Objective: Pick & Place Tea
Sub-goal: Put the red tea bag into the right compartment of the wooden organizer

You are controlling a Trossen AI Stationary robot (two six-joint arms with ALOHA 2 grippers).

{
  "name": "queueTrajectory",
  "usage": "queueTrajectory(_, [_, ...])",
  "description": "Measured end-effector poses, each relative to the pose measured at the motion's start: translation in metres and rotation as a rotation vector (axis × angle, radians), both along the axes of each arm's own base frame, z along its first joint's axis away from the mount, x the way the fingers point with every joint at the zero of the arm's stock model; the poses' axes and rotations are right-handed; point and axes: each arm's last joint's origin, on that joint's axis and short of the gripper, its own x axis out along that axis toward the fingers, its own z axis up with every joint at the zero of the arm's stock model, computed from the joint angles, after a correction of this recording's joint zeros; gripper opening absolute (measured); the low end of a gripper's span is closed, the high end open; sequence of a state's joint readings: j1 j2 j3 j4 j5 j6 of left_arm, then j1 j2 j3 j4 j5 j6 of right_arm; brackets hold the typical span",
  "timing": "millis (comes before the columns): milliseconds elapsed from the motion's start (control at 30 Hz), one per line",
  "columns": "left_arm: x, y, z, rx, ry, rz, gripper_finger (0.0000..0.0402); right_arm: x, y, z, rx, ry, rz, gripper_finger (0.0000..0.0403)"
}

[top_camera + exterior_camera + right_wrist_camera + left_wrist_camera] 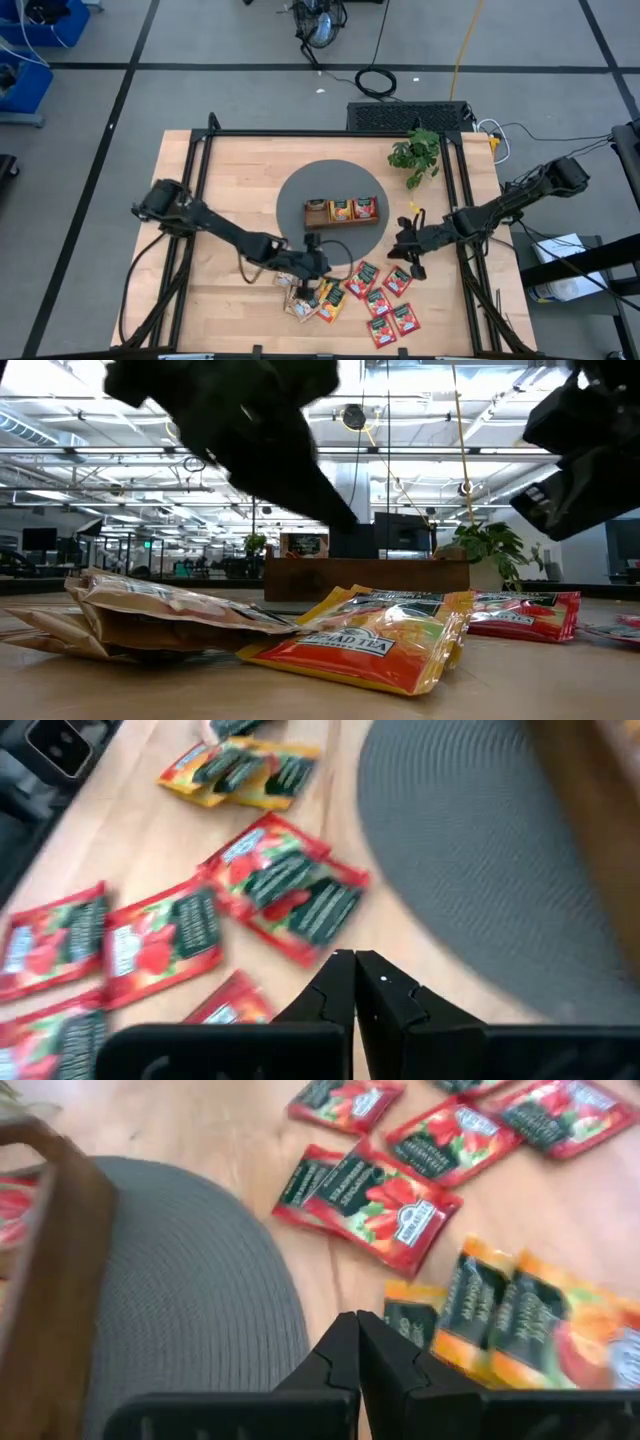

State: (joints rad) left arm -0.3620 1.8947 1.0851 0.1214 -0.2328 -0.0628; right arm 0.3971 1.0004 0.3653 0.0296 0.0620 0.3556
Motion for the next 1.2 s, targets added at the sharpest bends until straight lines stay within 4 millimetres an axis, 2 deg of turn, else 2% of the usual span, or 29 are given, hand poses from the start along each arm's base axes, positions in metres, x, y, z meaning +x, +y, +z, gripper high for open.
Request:
queueTrajectory(167, [0.030, -0.016, -0.006, 0.065, -0.002, -0.027, 0.0019, -0.001, 0.013, -0.002, 0.077, 0.016, 0.043, 0.0010])
queueTrajectory(367, [0.055, -0.021, 0.001, 0.082, 0.023, -0.025, 0.0022, 0.012, 0.031, -0.003, 0.130, -0.096, 0.077, 0.0030])
queueTrajectory(467, [0.057, -0.025, 0.000, 0.072, 0.038, -0.048, 0.0011, 0.018, 0.035, -0.008, 0.188, -0.106, 0.032, 0.0042])
queueTrajectory(567, [0.056, -0.028, -0.001, 0.070, 0.041, -0.058, 0.0004, 0.021, 0.035, -0.016, 0.176, -0.084, -0.057, 0.0064])
queueTrajectory(767, [0.055, -0.029, -0.005, 0.026, 0.037, -0.034, 0.0019, 0.025, 0.034, -0.026, 0.220, -0.036, -0.138, 0.0118])
queueTrajectory(900, [0.056, -0.029, -0.016, 0.025, 0.064, -0.035, 0.0011, 0.029, 0.037, -0.030, 0.289, -0.037, -0.177, 0.0146])
queueTrajectory(1033, [0.059, -0.030, -0.028, 0.016, 0.067, -0.036, 0.0007, 0.033, 0.040, -0.035, 0.365, -0.005, -0.194, 0.0157])
queueTrajectory(1200, [0.063, -0.030, -0.039, -0.001, 0.057, -0.026, 0.0013, 0.037, 0.042, -0.047, 0.381, 0.069, -0.220, 0.0152])
